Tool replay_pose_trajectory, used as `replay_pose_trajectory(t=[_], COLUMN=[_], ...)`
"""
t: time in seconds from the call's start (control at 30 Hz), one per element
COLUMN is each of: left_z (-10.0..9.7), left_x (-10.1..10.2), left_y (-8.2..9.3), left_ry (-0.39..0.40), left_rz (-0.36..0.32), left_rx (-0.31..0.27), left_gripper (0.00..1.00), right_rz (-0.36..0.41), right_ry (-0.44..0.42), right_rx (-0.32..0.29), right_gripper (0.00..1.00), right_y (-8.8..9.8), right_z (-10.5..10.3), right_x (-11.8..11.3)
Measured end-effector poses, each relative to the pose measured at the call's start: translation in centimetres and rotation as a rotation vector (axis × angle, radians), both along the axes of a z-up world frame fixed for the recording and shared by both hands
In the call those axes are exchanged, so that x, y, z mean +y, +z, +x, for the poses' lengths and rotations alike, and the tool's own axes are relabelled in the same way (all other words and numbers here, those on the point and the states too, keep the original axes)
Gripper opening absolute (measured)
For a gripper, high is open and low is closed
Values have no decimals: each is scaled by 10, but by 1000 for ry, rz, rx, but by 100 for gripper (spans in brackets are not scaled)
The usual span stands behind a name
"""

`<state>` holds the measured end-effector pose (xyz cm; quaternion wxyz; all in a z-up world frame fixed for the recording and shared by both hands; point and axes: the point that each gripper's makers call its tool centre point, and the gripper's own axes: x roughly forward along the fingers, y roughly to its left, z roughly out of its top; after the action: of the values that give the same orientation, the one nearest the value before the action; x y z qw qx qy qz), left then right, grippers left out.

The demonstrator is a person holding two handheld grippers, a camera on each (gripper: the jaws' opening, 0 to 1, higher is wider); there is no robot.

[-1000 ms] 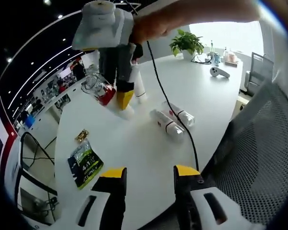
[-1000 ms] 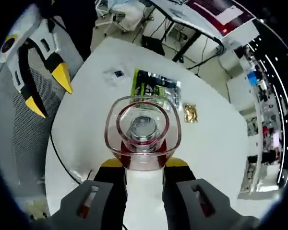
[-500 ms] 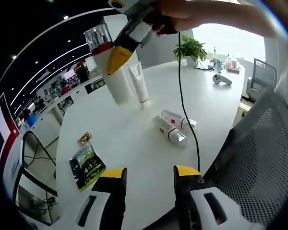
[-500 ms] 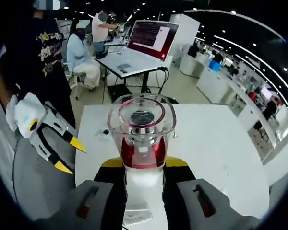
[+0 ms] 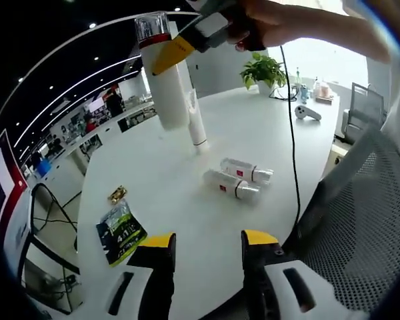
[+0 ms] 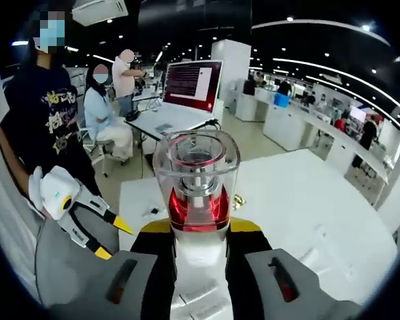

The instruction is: Arrange the skincare products in the storage area until every visible bottle or jar stands upright without overlapping.

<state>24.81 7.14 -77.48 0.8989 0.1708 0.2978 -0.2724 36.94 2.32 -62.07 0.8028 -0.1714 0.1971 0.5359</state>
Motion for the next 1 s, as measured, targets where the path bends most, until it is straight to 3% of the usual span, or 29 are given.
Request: replay_pose_trajectory(t=[0.3, 0.63, 0.83, 0.87, 1.0], left_z=[3, 9, 16, 16, 14], left_x=[1, -6, -11, -14, -33], left_y=[7, 36, 66, 71, 98], left_ry=[17, 37, 53, 42, -19], left_rz=[-36, -208, -420, -455, -629], left_rx=[-18, -51, -63, -62, -47], left_gripper=[41, 43, 48, 48, 48], right_rz=[127, 293, 334, 350, 373], right_ry=[-40, -60, -29, 3, 64], right_rx=[9, 36, 41, 17, 39], right_gripper=[24, 24, 25, 25, 25], right_y=[23, 46, 47, 48, 46], right_z=[-5, -20, -36, -41, -54], right_x=[-13, -34, -38, -36, -32])
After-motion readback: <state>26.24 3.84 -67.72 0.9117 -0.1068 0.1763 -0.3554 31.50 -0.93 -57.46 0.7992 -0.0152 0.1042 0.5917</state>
